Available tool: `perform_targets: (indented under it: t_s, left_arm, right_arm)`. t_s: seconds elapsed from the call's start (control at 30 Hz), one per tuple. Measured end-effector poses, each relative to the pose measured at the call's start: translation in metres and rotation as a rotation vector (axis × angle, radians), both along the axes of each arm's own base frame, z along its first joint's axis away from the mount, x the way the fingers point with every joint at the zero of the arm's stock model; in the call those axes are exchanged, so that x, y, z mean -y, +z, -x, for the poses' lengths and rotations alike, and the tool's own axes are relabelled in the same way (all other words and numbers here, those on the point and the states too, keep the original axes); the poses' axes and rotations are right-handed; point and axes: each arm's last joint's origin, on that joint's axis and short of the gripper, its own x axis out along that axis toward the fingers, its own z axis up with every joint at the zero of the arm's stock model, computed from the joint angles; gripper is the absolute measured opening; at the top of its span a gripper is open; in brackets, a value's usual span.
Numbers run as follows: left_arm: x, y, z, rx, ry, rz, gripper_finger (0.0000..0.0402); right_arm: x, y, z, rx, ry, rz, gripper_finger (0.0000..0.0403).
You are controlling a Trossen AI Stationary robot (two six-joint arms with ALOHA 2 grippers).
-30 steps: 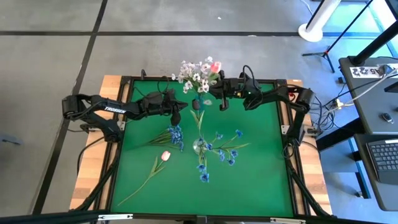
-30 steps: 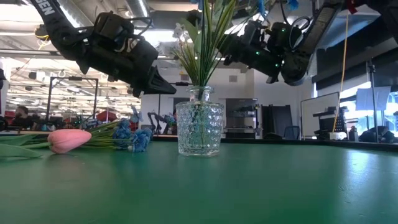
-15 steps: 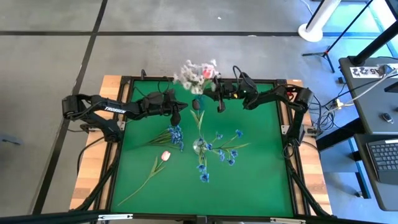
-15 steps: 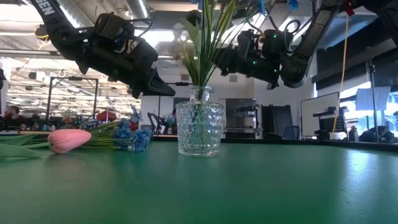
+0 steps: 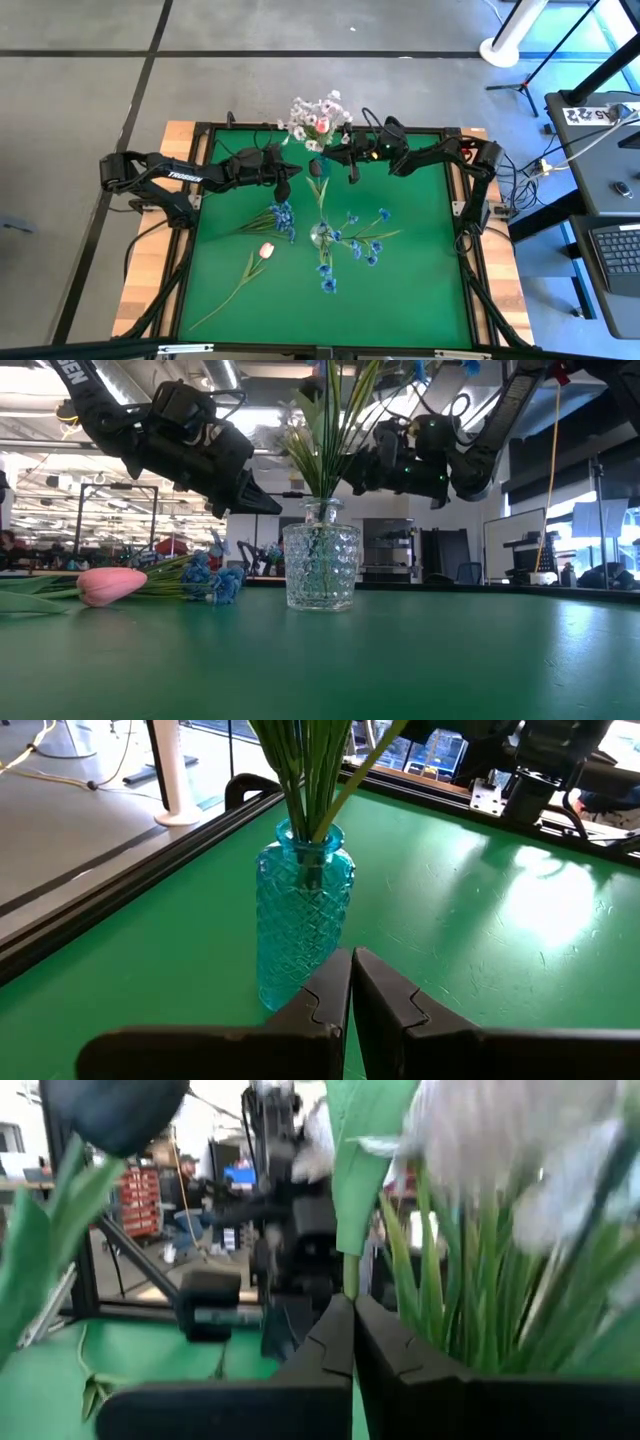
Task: Sort flowers into vase by color
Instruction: Put the right pink tulip into the blue vase
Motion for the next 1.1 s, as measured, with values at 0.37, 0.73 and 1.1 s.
perform_targets:
  t_s: [0.37,0.73,1.1]
  left_arm:
    - [0.0,-0.003,0.001,-0.033,-0.001,0.008,0.0011]
    - [0.001,-0.009,0.003,-0.09,0.01,0.031,0.0011]
    - [0.001,-0.014,0.006,-0.15,0.045,0.057,0.0011]
  right_arm:
    - [0.002,-0.016,-0.002,-0.145,-0.026,-0.013,0.0]
    - [0.0,-0.017,-0.002,-0.154,0.027,-0.004,0.0021]
    - [0.001,-0.02,-0.001,-0.188,0.051,-0.008,0.0155]
